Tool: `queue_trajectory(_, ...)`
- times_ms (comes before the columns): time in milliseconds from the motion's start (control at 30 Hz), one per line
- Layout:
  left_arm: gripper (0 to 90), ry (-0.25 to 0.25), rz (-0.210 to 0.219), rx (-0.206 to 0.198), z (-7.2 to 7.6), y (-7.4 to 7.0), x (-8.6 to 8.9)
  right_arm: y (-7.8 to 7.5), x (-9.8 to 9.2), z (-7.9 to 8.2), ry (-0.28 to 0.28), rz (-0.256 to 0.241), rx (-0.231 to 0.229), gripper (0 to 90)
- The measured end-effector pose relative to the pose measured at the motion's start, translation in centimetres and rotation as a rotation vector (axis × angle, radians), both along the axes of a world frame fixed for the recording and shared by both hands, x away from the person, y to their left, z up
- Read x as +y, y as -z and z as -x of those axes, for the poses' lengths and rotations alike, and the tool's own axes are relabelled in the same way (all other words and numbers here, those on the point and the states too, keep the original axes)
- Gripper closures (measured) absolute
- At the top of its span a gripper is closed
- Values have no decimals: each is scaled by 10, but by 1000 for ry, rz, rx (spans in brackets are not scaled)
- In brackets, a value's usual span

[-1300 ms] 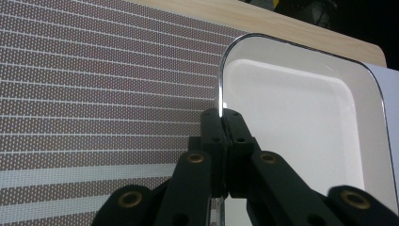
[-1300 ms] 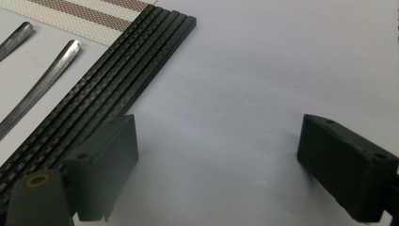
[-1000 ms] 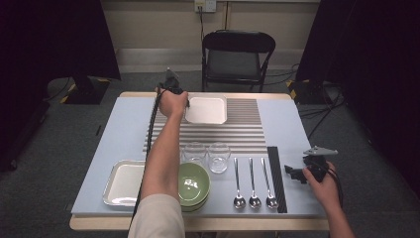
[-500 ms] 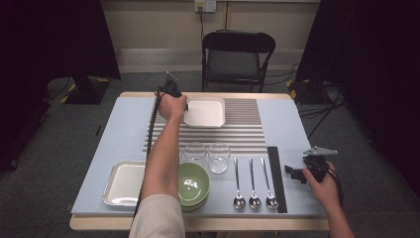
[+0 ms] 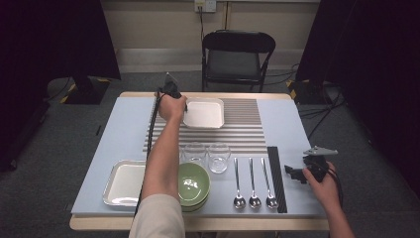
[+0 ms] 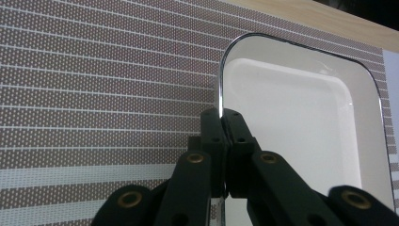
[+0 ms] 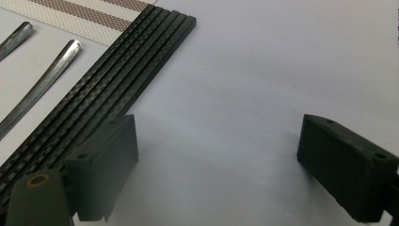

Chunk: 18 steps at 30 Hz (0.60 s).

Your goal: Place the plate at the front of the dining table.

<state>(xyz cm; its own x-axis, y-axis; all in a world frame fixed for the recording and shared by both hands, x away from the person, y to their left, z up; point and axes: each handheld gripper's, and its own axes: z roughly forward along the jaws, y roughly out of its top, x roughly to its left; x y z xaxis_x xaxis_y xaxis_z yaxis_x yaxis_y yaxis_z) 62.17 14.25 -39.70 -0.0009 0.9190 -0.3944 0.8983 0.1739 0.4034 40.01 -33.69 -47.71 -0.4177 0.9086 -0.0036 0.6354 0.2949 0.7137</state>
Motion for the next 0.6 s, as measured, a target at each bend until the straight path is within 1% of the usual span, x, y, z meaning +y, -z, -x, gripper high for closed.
queue_trajectory(67,890,11,-3,-1,0,1,0,0,0,0,0,0,0,115)
queue_trajectory(167,890,-1,2,-6,-1,1,-2,0,0,0,1,0,0,115)
queue_trajectory(233,890,-7,-3,-4,-1,2,-2,0,0,0,1,0,0,115)
queue_trajectory(333,888,2,-8,-1,-1,2,-2,0,0,0,1,0,0,116)
queue_trajectory(400,886,-9,-9,-7,-1,2,-2,0,0,0,1,-1,1,115)
queue_trajectory(500,883,-7,-5,-9,-2,2,-1,0,0,0,1,-1,1,115)
queue_trajectory(567,882,6,-16,-6,-2,2,0,0,0,0,1,-1,1,115)
queue_trajectory(600,881,-1,-18,-8,-2,2,0,0,0,0,1,-1,1,115)
